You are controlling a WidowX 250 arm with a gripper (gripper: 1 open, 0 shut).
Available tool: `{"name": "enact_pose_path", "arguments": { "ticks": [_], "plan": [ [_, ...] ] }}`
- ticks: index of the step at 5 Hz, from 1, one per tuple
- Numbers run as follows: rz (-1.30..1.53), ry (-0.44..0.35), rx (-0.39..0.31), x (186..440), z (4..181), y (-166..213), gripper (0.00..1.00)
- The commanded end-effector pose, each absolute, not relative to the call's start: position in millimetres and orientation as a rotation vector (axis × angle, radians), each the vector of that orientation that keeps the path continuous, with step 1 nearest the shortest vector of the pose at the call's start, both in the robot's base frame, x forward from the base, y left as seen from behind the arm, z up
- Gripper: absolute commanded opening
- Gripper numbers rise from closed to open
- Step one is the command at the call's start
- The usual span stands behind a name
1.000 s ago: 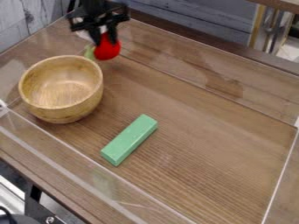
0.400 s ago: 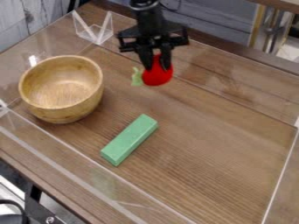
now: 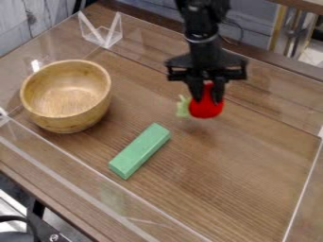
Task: Move the red fruit to the right
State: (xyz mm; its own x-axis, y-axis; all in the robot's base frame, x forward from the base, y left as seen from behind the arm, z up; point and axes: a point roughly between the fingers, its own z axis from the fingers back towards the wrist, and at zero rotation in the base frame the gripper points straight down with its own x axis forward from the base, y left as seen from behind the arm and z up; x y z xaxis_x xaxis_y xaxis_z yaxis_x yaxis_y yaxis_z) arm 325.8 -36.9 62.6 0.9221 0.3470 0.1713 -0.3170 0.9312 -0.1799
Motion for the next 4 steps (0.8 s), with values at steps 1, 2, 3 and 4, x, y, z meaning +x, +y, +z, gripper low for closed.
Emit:
{"name": "enact_pose_path", "arguments": {
  "ticks": [1, 2, 3, 4],
  "plan": [
    [0.327, -0.258, -0.149, 342.8, 66.7, -55.5, 0.0],
    [0.287, -0.258, -0.138, 347.2, 59.4, -61.4, 1.0],
    [0.276, -0.254, -0.12, 347.7, 58.0, -62.8, 1.0],
    [0.263, -0.25, -0.1, 348.0, 57.0, -63.5, 1.0]
  ]
}}
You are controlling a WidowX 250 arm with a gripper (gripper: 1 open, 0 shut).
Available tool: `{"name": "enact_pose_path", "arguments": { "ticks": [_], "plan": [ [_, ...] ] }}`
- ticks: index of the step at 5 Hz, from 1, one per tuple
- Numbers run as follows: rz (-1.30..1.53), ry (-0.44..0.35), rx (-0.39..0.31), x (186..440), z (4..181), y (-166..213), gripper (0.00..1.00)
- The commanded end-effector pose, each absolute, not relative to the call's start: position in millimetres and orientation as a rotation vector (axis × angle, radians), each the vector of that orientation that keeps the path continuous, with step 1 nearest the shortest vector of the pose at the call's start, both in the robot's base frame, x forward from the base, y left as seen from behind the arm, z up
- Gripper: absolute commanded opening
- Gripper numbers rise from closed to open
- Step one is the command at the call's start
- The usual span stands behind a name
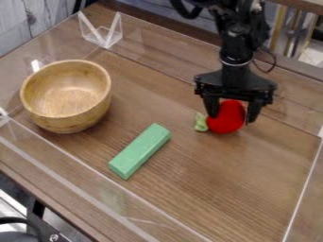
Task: Move the red fruit to the right
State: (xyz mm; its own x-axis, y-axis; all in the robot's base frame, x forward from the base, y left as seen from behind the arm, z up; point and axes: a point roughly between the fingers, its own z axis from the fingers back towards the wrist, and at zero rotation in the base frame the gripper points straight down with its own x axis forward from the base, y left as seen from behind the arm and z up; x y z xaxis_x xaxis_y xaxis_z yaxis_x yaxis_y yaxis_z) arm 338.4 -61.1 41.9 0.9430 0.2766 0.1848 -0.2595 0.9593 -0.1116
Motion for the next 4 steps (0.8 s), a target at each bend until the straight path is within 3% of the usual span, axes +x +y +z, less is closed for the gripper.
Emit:
{"name": "enact_pose_path", "arguments": {
  "ticks": [1, 4],
  "plan": [
    [0.328, -0.247, -0.075, 346.3, 57.5, -62.4, 1.0],
    [0.362, -0.232, -0.063, 331.8, 58.5, -59.3, 1.0]
  ]
}}
